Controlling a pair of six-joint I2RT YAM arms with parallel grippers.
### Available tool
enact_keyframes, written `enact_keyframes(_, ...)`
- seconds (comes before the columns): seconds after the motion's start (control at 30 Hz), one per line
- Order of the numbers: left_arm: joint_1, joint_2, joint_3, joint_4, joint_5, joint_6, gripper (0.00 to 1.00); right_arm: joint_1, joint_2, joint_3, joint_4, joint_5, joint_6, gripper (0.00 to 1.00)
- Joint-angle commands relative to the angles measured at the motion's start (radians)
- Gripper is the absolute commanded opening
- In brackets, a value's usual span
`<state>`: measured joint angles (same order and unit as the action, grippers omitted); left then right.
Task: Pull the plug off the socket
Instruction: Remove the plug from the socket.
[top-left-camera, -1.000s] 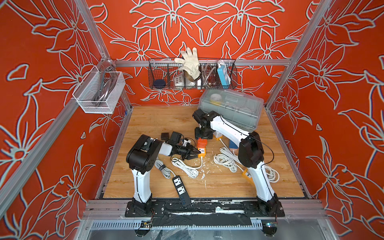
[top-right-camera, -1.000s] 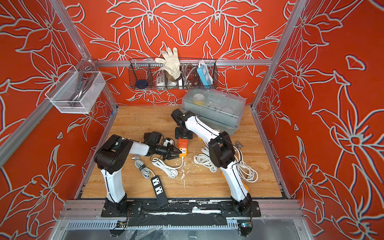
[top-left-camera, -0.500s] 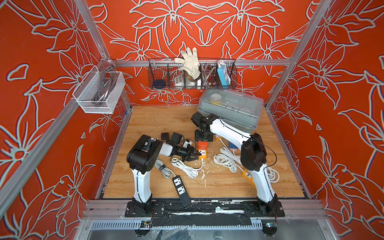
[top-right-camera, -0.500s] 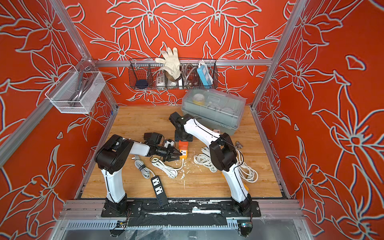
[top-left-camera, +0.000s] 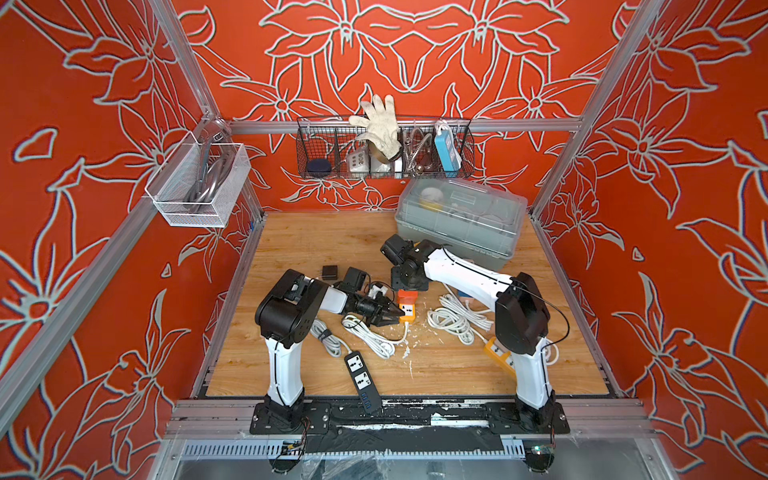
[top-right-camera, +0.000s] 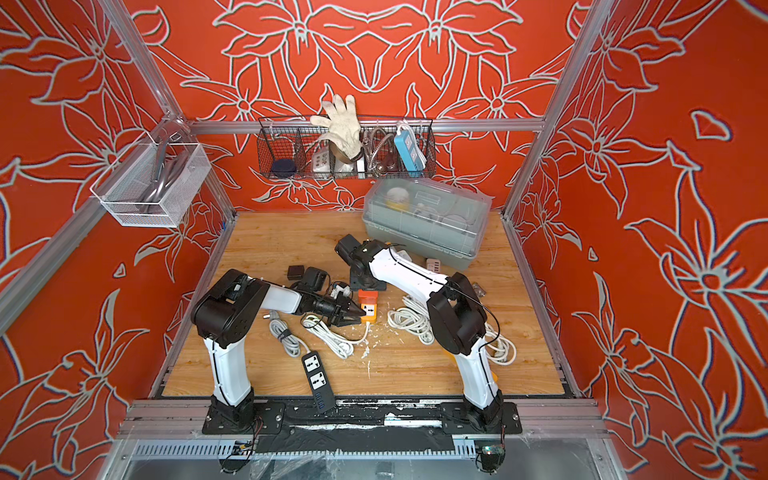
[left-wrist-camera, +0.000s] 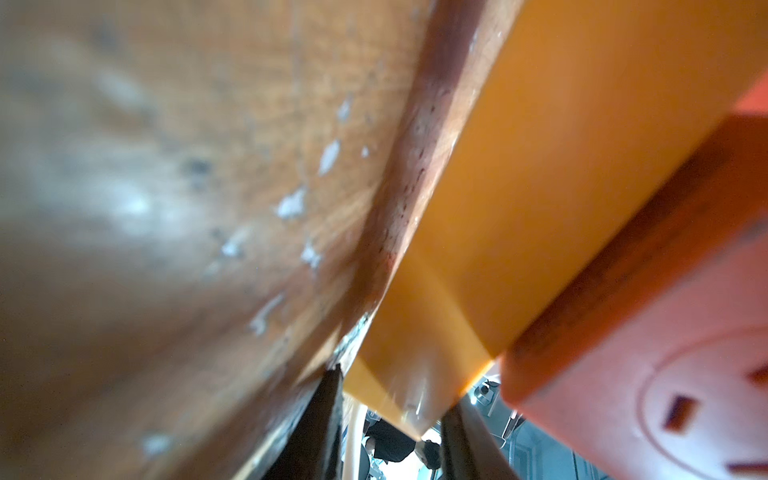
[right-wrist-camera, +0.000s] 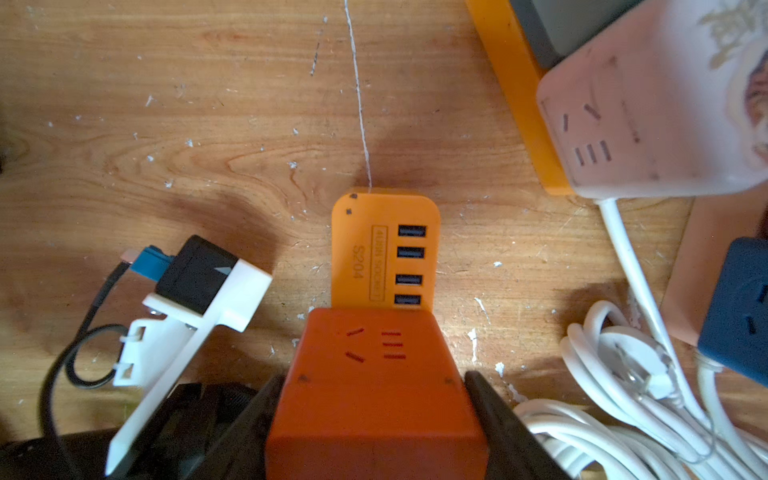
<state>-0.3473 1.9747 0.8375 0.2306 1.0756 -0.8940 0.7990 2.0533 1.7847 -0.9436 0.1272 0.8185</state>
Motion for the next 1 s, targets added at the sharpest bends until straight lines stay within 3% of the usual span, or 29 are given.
enact_keyframes(0.0,0.028,0.094,-0.053,-0.226,-0.307,-0.116,0.33,-0.067,-0.018,0.150,-0.109,-0.066,-0.024,0.49)
enact_keyframes(0.17,0.028,0.098,-0.058,-0.226,-0.304,-0.110,0.34,-0.110,-0.052,0.131,-0.143,-0.120,-0.063,0.49)
enact_keyframes(0.3,0.028,0.106,-0.050,-0.228,-0.296,-0.106,0.34,-0.031,-0.174,-0.113,0.012,-0.122,0.012,0.48)
enact_keyframes(0.4,0.028,0.107,-0.036,-0.244,-0.298,-0.096,0.33,0.038,-0.190,-0.174,0.056,-0.090,0.072,0.48)
enact_keyframes(0.53,0.028,0.110,-0.031,-0.252,-0.295,-0.091,0.33,0.003,-0.110,-0.016,-0.049,-0.054,0.027,0.48)
enact_keyframes(0.73,0.028,0.110,-0.038,-0.261,-0.292,-0.076,0.34,-0.173,-0.074,0.115,-0.142,-0.169,-0.071,0.48)
enact_keyframes(0.87,0.028,0.119,-0.036,-0.258,-0.287,-0.071,0.33,-0.157,-0.174,-0.041,-0.051,-0.209,-0.043,0.48)
enact_keyframes(0.97,0.028,0.127,-0.028,-0.262,-0.283,-0.071,0.34,-0.049,-0.254,-0.200,0.065,-0.171,0.052,0.48)
